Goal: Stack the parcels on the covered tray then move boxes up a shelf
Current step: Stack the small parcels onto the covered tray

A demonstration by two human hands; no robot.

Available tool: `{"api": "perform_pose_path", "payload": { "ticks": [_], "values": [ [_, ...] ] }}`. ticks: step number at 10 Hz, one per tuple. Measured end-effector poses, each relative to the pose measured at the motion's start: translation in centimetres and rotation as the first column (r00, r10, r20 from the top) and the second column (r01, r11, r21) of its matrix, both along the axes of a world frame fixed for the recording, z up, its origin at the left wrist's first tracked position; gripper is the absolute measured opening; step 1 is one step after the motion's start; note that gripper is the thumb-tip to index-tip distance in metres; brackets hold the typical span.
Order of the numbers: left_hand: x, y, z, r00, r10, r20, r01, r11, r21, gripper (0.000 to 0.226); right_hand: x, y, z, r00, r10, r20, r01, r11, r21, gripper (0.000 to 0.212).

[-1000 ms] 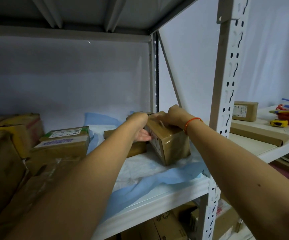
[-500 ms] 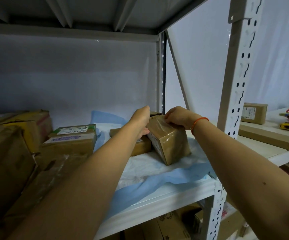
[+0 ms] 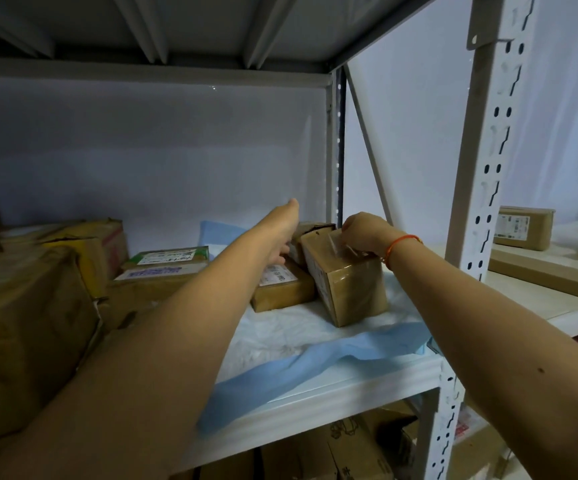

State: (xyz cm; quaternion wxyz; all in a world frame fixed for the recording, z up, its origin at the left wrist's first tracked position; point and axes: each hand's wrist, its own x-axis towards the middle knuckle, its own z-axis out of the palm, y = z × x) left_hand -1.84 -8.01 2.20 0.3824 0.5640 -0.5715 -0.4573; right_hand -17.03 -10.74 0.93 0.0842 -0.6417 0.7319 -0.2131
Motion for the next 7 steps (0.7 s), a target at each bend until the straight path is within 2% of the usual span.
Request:
{"api": "perform_pose_path", "payload": {
  "ticks": [1,2,3,4,5,6,7],
  "values": [
    [2.4,-0.1,1.2,0.995,0.099,-0.001,-0.099,0.993,-0.068,0.061,2.0,0.0,0.7,0.999,-0.029,0.033,0.034,0.981,-0.193,0.027],
    [5.7,-0.2,1.9,0.974,0.224,-0.035,-0.227,0.965,-0.136,0.059,5.6,0.4,1.5,0.998,0.055,0.029,-0.039,0.922,-0.386,0.026],
    [9.2,0.3,2.6,0.936,0.341,-0.082,-0.351,0.908,-0.227,0.054,9.6,1.3,1.8,0.981,0.190,0.043,-0.157,0.899,-0.410,0.027],
    [13.0,0.1,3.0,0.880,0.448,-0.159,-0.475,0.842,-0.258,0.056,13.5,1.7,1.1,0.926,0.362,0.108,-0.321,0.905,-0.281,0.029],
    [16.3,-1.1,2.4,0.830,0.533,-0.161,-0.557,0.788,-0.262,0.056,16.8,2.5,-0.3,0.867,0.450,0.213,-0.447,0.892,-0.065,0.021],
    [16.7,0.6,2.1,0.823,0.535,-0.191,-0.568,0.773,-0.282,0.056,19.2,3.2,-1.7,0.843,0.484,0.237,-0.521,0.844,0.130,0.021],
    [16.4,3.2,1.9,0.826,0.530,-0.193,-0.564,0.783,-0.263,0.054,20.7,3.0,-2.9,0.831,0.530,0.172,-0.554,0.816,0.166,0.040]
  ]
}}
